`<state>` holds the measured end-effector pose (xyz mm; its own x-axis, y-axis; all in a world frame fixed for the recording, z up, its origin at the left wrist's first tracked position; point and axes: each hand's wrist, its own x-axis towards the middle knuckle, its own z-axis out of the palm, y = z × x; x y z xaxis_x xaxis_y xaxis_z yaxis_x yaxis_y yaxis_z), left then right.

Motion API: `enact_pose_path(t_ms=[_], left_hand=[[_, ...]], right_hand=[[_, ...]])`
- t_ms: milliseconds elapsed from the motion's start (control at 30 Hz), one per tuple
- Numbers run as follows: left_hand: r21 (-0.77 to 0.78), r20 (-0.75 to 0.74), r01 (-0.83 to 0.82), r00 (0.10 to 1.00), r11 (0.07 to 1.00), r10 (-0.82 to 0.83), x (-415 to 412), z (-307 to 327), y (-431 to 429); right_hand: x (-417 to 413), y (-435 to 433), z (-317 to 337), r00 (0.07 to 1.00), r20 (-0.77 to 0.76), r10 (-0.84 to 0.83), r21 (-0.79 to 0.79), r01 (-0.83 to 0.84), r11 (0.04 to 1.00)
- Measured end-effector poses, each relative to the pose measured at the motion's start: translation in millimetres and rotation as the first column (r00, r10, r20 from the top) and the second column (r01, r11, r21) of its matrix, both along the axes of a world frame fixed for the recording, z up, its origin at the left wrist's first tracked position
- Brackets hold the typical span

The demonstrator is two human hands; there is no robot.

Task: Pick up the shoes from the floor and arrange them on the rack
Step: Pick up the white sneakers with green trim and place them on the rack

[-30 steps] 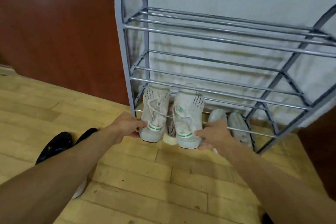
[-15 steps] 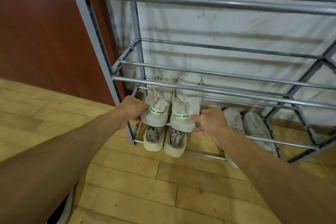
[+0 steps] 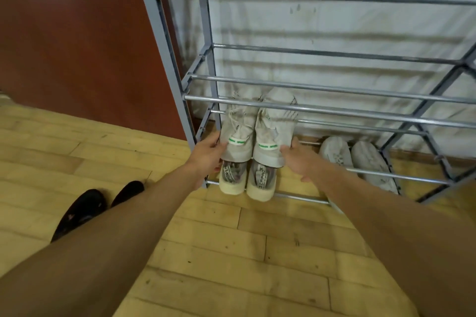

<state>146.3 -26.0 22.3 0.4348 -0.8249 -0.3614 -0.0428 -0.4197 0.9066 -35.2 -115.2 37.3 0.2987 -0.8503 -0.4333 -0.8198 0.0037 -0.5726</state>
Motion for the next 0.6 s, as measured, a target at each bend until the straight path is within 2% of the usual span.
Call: enact_pose_path(t_ms=[133, 267, 333, 400, 467, 500, 600], left_hand=[[0.046, 0.077, 0.046, 0.996, 0.998, -0.049, 10, 12, 27], [0.058, 0.152, 0.134, 0.978, 0.989, -0.142, 19, 51, 60], [0.032, 0.194, 0.168, 0.966, 0.985, -0.171, 22, 73, 83], [-0.006, 0.221, 0.147, 0.965, 0.989, -0.143, 24, 91, 110], [-0.001, 0.219, 0.130, 0.967, 0.991, -0.127, 24, 100, 143], [0.028, 0.207, 0.127, 0.970, 0.992, -0.130, 25, 102, 162], [0.165, 0.151, 0.086, 0.982, 0.982, -0.111, 29, 94, 223]], right_hand=[[-3, 19, 16, 0.964, -0.253, 0.082, -0.168, -0.128, 0.977], [14, 56, 61, 0.866, -0.384, 0.319, -0.183, -0.410, 0.893], [27, 83, 90, 0.781, -0.427, 0.455, -0.165, -0.562, 0.810], [40, 114, 116, 0.654, -0.476, 0.587, -0.109, -0.707, 0.699], [52, 148, 137, 0.554, -0.515, 0.655, -0.056, -0.784, 0.619], [57, 165, 143, 0.530, -0.512, 0.676, -0.043, -0.802, 0.596], [71, 214, 143, 0.537, -0.443, 0.718, -0.030, -0.810, 0.586]])
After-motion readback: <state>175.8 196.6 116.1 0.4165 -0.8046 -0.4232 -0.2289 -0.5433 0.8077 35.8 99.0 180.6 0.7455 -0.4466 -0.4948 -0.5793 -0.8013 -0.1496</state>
